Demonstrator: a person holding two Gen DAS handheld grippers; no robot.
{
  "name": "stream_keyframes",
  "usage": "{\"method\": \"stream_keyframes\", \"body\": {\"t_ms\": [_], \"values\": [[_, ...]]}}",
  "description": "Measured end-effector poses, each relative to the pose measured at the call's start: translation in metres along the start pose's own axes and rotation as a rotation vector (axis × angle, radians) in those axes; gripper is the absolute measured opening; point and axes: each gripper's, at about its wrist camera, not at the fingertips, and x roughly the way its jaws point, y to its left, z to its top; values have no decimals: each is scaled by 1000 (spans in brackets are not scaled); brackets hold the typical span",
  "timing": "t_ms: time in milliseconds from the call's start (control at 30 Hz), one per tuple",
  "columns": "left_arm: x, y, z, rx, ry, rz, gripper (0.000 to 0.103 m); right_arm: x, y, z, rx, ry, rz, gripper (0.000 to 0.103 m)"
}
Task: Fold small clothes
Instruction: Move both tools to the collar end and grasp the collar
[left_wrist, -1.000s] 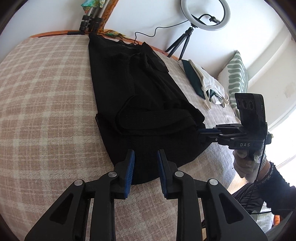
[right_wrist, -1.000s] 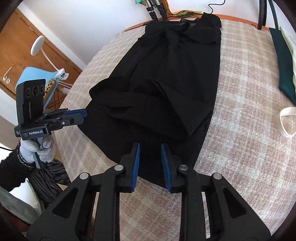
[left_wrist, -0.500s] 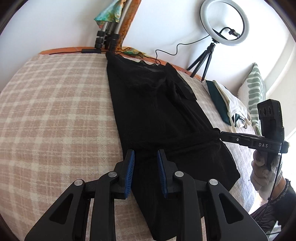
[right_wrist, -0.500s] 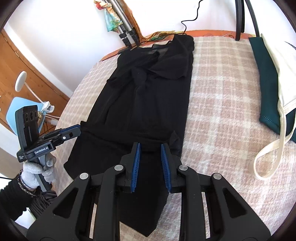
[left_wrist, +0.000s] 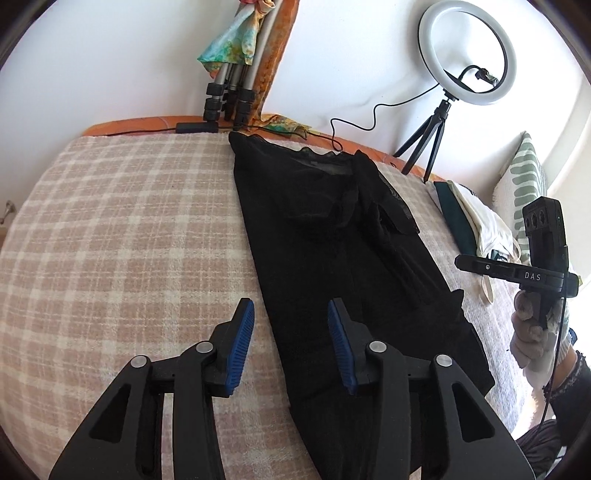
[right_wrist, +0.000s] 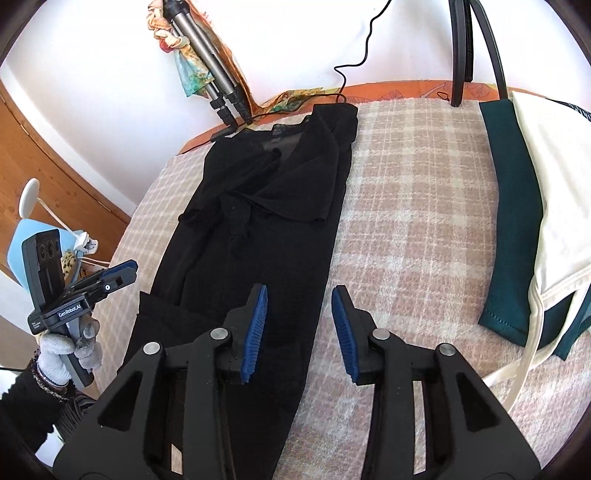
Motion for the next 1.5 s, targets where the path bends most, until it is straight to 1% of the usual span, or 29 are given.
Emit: {"method": "stream_keyframes", "body": {"t_ms": [100,200,333,367,433,533,700,833,933,1033,1067,1100,1133,1167,1200,1233,1300,1367,1500], "values": [[10,1,22,16,7,-15,41,5,-12,22,12,3,-3,40],[20,5,43,31,1,6,41,15,-21,50,3,17,-24,40],[38,10,67,66,8,30,42,34,-30,90,2,36,-20,40],[42,13,73,67,6,33,42,40,-31,99,-1,38,-31,40],[51,23,86,42,5,26,43,53,-37,115,7,42,-43,40],[65,40,105,-3,1,16,43,75,-48,135,42,46,-22,40],[90,63,131,-61,14,-59,43,103,-64,153,90,47,46,40],[112,69,143,-62,22,-87,43,113,-67,163,99,29,111,40],[128,66,150,-59,29,-102,40,120,-59,170,57,35,103,40],[140,61,154,-57,41,-118,40,126,-53,176,32,41,98,40],[143,59,155,-47,41,-113,39,127,-52,177,28,44,97,40],[146,56,155,-33,44,-107,30,128,-50,178,24,43,89,37],[148,53,154,-16,47,-94,11,130,-48,180,18,46,82,26],[151,51,155,-2,52,-80,4,132,-47,181,13,56,71,17],[150,50,154,5,47,-70,3,133,-46,182,5,67,50,9],[149,49,154,11,37,-72,3,133,-43,184,-7,71,24,8],[143,47,156,20,3,-68,3,130,-37,188,-41,57,-28,7],[141,50,159,18,-17,-57,3,127,-37,191,-47,38,-37,6],[148,50,154,29,9,-43,2,136,-39,187,-48,66,-57,6]]}}
